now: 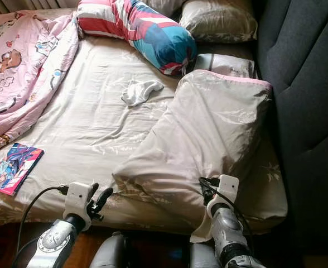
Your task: Clean up the room
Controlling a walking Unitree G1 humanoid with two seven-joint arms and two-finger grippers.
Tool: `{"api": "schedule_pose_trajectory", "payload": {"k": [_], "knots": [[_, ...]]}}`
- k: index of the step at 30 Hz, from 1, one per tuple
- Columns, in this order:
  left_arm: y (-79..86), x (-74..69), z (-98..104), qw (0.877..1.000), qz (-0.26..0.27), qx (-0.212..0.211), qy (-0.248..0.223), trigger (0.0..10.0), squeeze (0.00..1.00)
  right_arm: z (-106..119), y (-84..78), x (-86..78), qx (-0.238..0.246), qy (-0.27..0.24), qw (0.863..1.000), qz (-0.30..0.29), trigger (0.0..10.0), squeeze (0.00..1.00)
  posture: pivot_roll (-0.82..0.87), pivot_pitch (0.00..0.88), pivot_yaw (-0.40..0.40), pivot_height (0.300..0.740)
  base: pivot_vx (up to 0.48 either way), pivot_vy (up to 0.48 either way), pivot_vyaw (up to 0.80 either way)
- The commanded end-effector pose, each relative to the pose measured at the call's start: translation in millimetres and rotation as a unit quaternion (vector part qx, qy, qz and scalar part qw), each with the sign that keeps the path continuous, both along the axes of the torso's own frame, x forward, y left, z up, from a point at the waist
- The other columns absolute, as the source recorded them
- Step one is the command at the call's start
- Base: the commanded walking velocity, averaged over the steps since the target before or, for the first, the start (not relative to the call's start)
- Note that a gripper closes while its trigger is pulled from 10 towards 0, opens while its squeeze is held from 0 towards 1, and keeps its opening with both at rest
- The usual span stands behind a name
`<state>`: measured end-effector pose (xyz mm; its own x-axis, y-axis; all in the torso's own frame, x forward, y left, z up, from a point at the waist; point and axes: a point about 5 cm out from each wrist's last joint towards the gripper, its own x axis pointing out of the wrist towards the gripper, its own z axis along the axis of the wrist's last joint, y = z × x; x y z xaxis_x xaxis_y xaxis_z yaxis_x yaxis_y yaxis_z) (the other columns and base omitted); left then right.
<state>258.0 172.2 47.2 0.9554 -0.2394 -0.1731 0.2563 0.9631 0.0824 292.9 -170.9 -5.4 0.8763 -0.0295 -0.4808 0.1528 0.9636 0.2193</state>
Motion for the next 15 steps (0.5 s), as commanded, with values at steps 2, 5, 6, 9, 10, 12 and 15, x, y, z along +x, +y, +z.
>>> {"api": "schedule_pose_trajectory", "payload": {"k": [2,5,6,9,10,12,15], "knots": [[7.3,-4.1,-8,1.000,0.009,0.013,0.021,10.0,0.00,-25,14.1,-23.2,0.018,0.072,0.997,0.012,0.0,0.00,0.04,0.259,0.102,0.659,0.000,0.000,0.00],[7.3,-2.3,-8,1.000,0.010,0.013,0.020,10.0,0.00,-25,13.8,-22.4,0.017,0.073,0.997,0.011,0.0,0.00,0.04,0.253,0.102,0.659,0.000,0.000,0.00],[7.0,-1.3,-7,1.000,0.011,0.013,0.019,10.0,0.00,-24,13.6,-22.0,0.015,0.073,0.997,0.012,0.0,0.00,0.04,0.245,0.101,0.659,0.000,0.000,0.00],[5.6,2.2,-6,1.000,0.011,0.012,0.016,10.0,0.00,-23,12.9,-20.6,0.012,0.071,0.997,0.012,0.0,0.00,0.03,0.236,0.099,0.659,0.000,0.000,0.00],[5.2,3.4,-6,1.000,0.011,0.012,0.016,10.0,0.00,-23,12.5,-20.2,0.011,0.071,0.997,0.012,0.0,0.00,0.03,0.231,0.098,0.659,0.000,0.000,0.00],[4.5,5.2,-6,1.000,0.011,0.012,0.015,10.0,0.00,-22,11.4,-19.6,0.010,0.070,0.997,0.009,0.0,0.00,0.03,0.225,0.097,0.659,0.000,0.000,0.00],[3.5,9.3,-5,1.000,0.011,0.012,0.013,10.0,0.00,-21,8.2,-19.0,0.006,0.069,0.998,0.003,0.0,0.00,0.02,0.213,0.096,0.659,0.000,0.000,0.00]]}}
